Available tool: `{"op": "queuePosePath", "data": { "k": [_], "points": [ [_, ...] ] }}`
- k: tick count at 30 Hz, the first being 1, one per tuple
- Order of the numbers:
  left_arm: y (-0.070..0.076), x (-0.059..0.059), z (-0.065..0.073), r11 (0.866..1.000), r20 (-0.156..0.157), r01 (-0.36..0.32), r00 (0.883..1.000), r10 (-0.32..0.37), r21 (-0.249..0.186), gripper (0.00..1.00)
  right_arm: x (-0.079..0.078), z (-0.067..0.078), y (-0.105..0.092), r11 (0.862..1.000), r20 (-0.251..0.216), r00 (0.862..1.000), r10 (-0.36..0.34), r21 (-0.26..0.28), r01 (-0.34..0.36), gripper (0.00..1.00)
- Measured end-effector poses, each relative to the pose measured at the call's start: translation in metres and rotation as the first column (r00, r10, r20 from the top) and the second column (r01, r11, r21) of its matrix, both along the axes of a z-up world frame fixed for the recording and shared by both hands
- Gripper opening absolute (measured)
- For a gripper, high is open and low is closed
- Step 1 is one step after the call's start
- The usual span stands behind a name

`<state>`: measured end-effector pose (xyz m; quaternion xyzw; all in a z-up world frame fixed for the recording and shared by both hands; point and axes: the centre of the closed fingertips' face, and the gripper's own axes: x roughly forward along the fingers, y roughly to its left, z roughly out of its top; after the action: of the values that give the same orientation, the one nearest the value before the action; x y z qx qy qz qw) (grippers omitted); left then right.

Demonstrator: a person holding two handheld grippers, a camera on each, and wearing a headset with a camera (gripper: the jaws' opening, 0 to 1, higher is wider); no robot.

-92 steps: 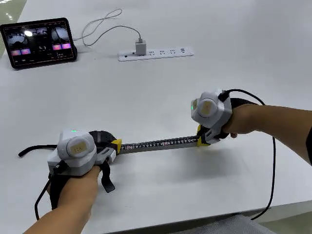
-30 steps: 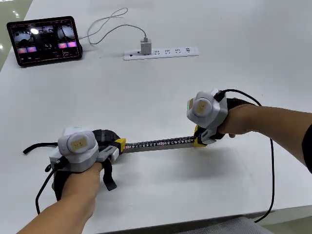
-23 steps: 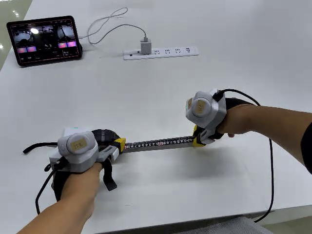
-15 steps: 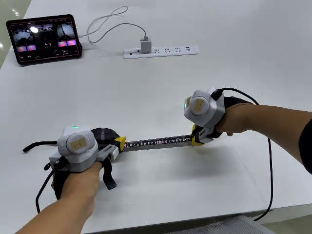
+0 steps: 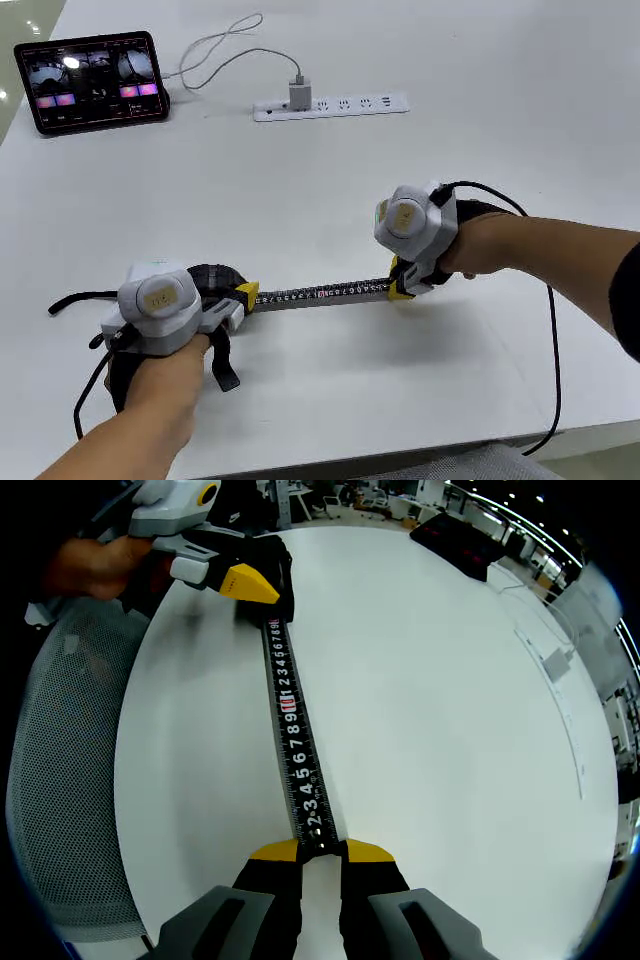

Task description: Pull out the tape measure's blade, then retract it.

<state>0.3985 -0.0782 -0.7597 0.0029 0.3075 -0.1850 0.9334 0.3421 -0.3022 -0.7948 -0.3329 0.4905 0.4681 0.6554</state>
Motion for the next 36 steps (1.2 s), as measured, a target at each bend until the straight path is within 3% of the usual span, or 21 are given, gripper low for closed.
{"op": "queuePosePath", "data": {
  "k": [14, 29, 36],
  "points": [
    [0.000, 0.000, 0.000, 1.000, 0.001, -0.002, 1.000, 0.002, 0.004, 0.61, 0.002, -0.001, 0.005, 1.000, 0.000, 1.000, 0.018, 0.005, -0.018, 0.09],
    [0.000, 0.001, -0.001, 1.000, -0.001, -0.004, 1.000, 0.004, 0.004, 0.61, 0.004, -0.002, 0.011, 0.999, -0.011, 0.999, -0.033, -0.007, 0.033, 0.09],
    [0.000, 0.001, -0.001, 1.000, -0.005, -0.002, 1.000, 0.002, 0.003, 0.61, 0.004, -0.001, 0.013, 1.000, -0.015, 1.000, -0.023, 0.003, 0.023, 0.09]
  ]
}}
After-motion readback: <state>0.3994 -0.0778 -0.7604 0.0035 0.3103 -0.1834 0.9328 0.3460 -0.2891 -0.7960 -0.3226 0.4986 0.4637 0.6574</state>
